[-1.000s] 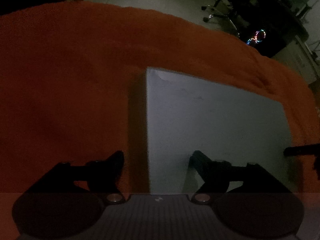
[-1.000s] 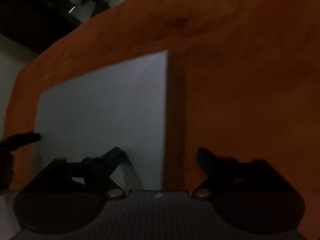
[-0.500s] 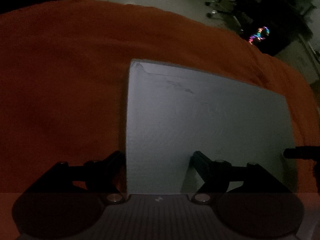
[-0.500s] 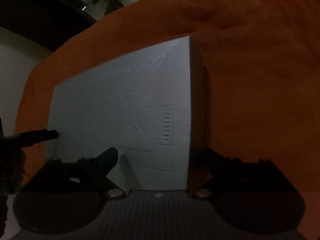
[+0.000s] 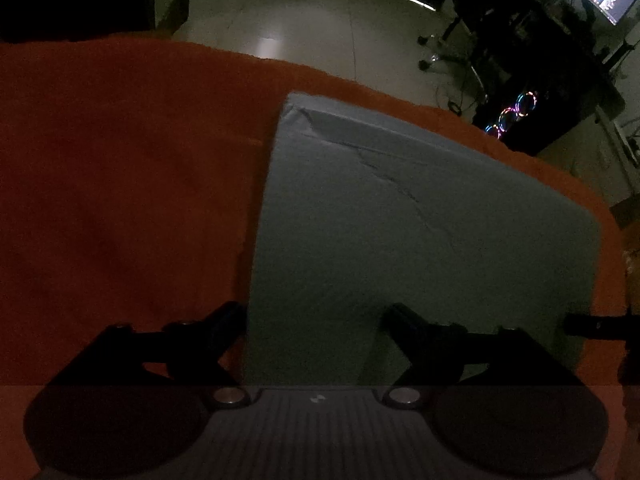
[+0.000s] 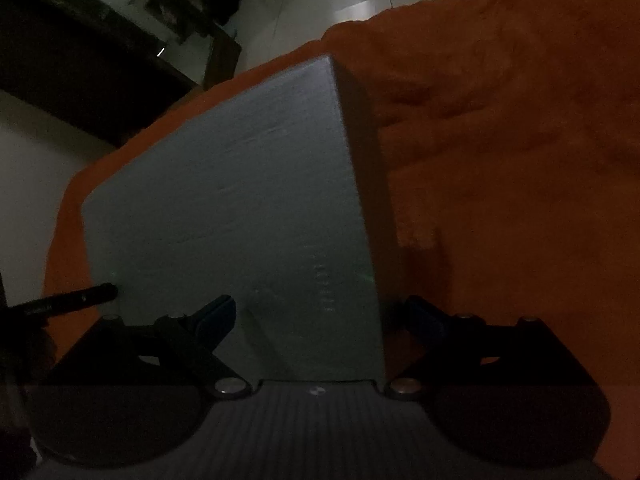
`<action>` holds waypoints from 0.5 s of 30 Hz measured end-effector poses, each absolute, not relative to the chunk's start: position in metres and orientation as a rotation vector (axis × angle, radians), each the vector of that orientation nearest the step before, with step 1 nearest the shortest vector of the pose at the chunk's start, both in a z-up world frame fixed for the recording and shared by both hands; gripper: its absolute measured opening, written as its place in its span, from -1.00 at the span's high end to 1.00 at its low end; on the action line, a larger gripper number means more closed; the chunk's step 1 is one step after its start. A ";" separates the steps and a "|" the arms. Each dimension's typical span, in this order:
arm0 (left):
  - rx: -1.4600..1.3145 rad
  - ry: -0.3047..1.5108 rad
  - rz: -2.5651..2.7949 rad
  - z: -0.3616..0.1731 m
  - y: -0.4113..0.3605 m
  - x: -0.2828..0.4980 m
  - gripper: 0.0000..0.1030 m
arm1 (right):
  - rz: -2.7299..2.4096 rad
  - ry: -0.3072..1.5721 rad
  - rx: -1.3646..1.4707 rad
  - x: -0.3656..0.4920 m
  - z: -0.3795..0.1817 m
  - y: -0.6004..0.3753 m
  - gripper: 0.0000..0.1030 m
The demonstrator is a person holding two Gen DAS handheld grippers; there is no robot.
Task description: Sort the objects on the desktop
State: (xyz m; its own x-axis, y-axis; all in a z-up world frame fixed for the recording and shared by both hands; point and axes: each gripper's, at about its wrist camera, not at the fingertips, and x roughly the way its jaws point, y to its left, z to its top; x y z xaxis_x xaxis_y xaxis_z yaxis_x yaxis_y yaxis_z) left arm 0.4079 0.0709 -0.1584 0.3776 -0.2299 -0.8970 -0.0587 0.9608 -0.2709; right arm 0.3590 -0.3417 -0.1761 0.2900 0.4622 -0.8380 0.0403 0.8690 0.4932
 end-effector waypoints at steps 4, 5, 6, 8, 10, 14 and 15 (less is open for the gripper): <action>-0.293 1.210 -0.092 -0.168 0.073 0.408 -0.52 | 0.267 1.268 0.510 0.359 -0.175 -0.343 -0.71; -0.300 1.222 -0.088 -0.171 0.074 0.408 -0.47 | 0.257 1.276 0.523 0.359 -0.176 -0.344 -0.69; -0.302 1.224 -0.086 -0.174 0.073 0.409 -0.37 | 0.247 1.287 0.534 0.359 -0.179 -0.345 -0.65; -0.273 1.232 -0.090 -0.180 0.069 0.410 -0.17 | 0.222 1.302 0.526 0.356 -0.182 -0.347 -0.62; -0.165 1.233 -0.105 -0.185 0.060 0.410 0.03 | 0.200 1.320 0.458 0.358 -0.189 -0.340 -0.60; 0.023 1.228 -0.180 -0.193 0.043 0.400 0.01 | 0.260 1.330 0.228 0.359 -0.204 -0.311 -0.60; 0.056 1.223 -0.188 -0.194 0.040 0.398 -0.02 | 0.276 1.326 0.179 0.357 -0.205 -0.305 -0.64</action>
State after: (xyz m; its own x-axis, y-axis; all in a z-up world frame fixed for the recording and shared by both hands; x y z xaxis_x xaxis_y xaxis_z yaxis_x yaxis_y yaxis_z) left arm 0.3976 0.0402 -0.1944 0.3276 -0.1134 -0.9380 0.1731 0.9832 -0.0584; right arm 0.3568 -0.3054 -0.2054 0.2165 0.2992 -0.9293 -0.0965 0.9538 0.2846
